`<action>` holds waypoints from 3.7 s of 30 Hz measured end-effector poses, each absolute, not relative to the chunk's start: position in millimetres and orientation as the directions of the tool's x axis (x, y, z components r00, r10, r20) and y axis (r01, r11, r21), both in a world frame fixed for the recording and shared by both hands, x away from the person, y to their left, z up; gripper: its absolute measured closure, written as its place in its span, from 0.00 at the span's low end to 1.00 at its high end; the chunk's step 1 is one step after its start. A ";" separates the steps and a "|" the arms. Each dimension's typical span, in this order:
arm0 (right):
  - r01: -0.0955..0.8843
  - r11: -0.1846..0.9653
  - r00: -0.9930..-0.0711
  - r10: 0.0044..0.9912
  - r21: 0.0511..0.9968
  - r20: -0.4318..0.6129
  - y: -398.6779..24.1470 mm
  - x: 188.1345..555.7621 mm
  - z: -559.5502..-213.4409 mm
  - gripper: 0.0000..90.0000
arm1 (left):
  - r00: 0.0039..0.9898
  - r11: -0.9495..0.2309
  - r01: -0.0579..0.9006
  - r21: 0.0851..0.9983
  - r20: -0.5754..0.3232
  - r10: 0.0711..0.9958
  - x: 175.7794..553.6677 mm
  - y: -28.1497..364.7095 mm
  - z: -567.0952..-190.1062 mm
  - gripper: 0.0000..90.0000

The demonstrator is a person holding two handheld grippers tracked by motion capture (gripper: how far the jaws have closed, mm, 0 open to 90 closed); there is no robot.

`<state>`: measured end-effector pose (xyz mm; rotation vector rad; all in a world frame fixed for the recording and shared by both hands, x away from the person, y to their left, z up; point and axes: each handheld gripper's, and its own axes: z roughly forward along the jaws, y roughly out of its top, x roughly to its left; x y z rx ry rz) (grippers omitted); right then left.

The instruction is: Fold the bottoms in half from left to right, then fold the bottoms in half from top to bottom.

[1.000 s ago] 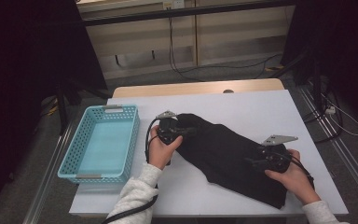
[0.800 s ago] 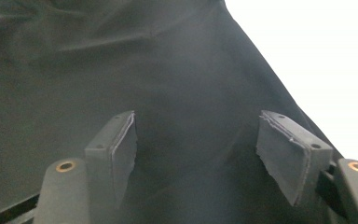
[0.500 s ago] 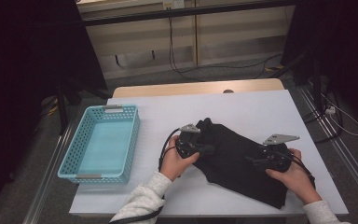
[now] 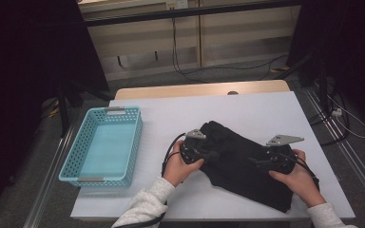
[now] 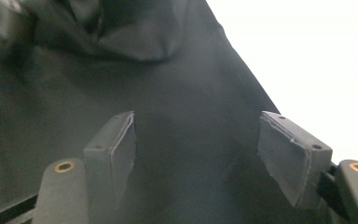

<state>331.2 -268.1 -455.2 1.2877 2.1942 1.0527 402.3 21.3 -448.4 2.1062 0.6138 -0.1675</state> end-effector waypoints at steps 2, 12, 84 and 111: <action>0.565 0.300 -0.509 0.860 0.769 0.039 -266.5 331.8 -453.6 0.32 | 0.873 -0.463 0.477 0.747 -0.341 0.349 401.7 21.3 -448.0 0.88; 0.523 0.296 -0.527 0.850 0.800 0.030 -247.0 340.6 -442.8 0.33 | 0.868 -0.448 0.466 0.763 -0.294 0.401 404.7 43.4 -432.0 0.51; 0.593 0.165 -0.513 0.832 0.788 0.212 -234.8 360.6 -439.0 0.98 | 0.833 -0.477 0.455 0.752 -0.169 0.527 417.5 80.5 -443.2 0.21; 0.613 0.168 -0.500 0.839 0.772 0.215 -254.7 340.3 -435.6 0.98 | 0.781 -0.419 0.510 0.751 -0.199 0.592 424.8 90.8 -447.1 0.29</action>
